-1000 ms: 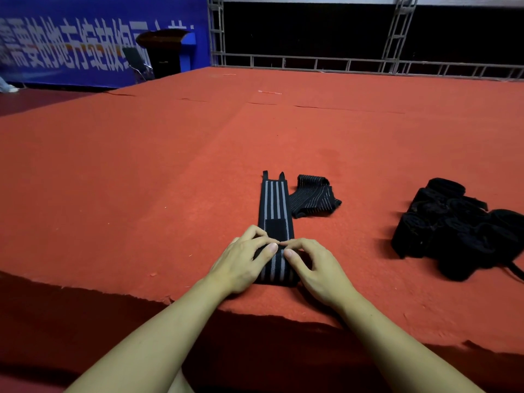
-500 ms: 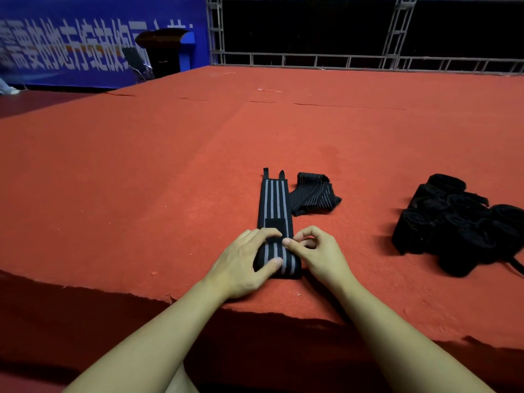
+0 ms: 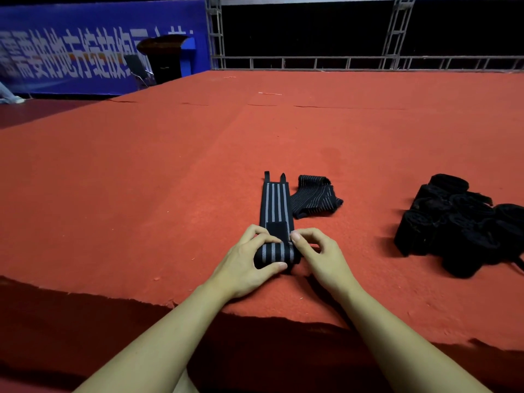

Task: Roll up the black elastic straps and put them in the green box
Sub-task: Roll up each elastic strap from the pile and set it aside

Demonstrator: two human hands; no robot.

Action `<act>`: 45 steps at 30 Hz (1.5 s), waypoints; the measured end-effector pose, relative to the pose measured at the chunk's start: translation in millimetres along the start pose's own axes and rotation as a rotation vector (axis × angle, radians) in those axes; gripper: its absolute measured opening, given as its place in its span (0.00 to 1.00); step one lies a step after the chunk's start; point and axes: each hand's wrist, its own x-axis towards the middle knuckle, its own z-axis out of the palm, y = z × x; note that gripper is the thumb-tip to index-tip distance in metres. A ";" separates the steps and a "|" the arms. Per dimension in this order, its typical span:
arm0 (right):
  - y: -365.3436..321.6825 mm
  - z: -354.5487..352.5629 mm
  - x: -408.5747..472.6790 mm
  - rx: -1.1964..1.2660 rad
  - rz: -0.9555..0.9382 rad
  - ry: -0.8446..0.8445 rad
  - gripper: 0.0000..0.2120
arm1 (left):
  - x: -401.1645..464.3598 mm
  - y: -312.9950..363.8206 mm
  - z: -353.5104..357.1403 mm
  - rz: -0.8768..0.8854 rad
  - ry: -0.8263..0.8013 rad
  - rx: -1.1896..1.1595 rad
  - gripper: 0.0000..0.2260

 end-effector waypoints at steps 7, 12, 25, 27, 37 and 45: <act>2.7 -3.1 1.1 -0.101 -0.042 -0.133 0.05 | 3.5 -3.8 1.8 -0.060 0.026 -0.065 0.22; 3.8 0.4 -0.3 -0.098 -0.035 -0.081 0.06 | 1.2 -1.9 -0.9 -0.081 0.063 -0.072 0.19; 1.0 5.3 0.5 -0.012 0.040 -0.001 0.14 | -2.9 0.7 -3.9 0.054 0.158 -0.073 0.09; -0.8 6.6 2.3 0.017 0.069 0.030 0.14 | -4.6 4.5 -2.3 0.107 0.211 -0.035 0.07; -4.5 0.6 -4.2 0.102 -0.055 0.108 0.08 | -6.3 3.9 0.9 0.031 0.155 0.085 0.18; 6.2 6.6 -3.7 -0.225 -0.106 -0.111 0.18 | 2.9 -7.5 4.2 -0.082 0.069 0.109 0.25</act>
